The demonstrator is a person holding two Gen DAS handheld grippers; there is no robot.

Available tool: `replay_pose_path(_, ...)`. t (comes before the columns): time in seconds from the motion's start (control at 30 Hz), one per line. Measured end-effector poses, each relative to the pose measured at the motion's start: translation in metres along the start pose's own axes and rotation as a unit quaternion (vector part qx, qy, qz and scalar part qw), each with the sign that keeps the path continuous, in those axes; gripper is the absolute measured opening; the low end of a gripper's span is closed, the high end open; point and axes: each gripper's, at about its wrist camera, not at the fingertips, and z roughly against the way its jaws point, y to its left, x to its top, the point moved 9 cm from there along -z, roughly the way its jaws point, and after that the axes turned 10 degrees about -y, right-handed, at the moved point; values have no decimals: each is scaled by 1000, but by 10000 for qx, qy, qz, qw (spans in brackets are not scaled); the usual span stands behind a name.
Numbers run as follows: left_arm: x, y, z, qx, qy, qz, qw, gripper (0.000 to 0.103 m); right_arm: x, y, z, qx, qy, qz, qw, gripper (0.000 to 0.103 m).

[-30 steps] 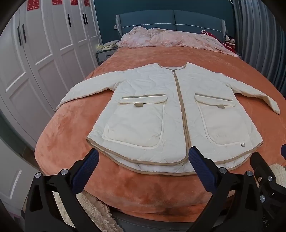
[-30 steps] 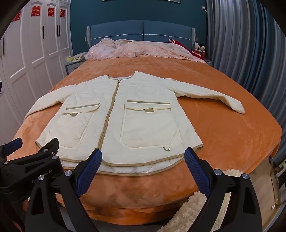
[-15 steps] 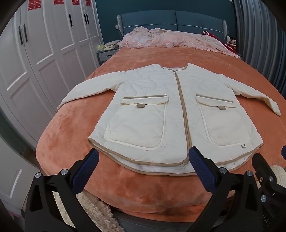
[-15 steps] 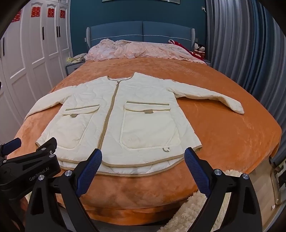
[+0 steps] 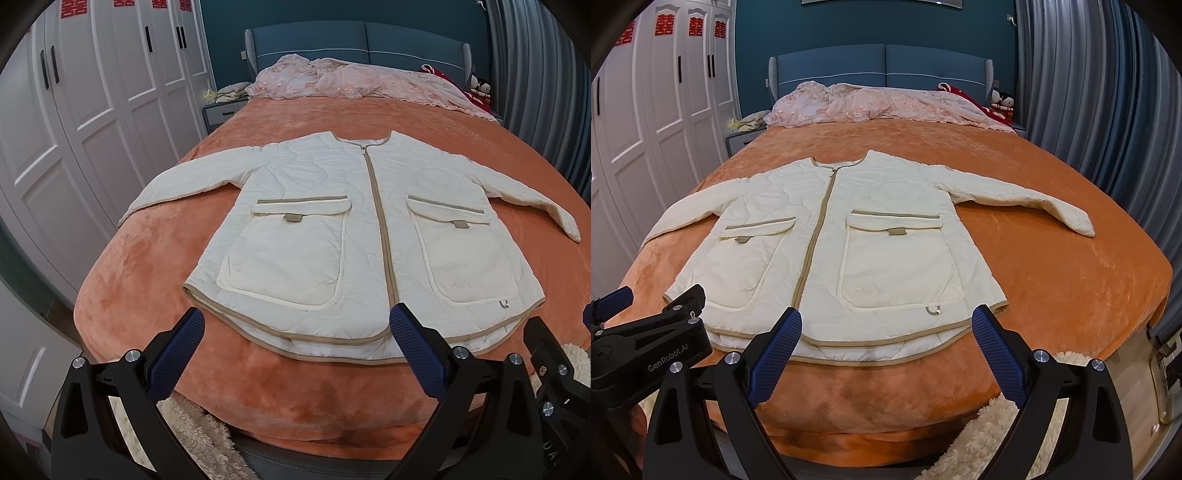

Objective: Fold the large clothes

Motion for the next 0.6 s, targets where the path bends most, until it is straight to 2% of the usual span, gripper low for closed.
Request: replay_pose_path(0.6,-2,4,0,16,-10,27,10000,98,2,-1,-1,-5,-18,10,10000,91)
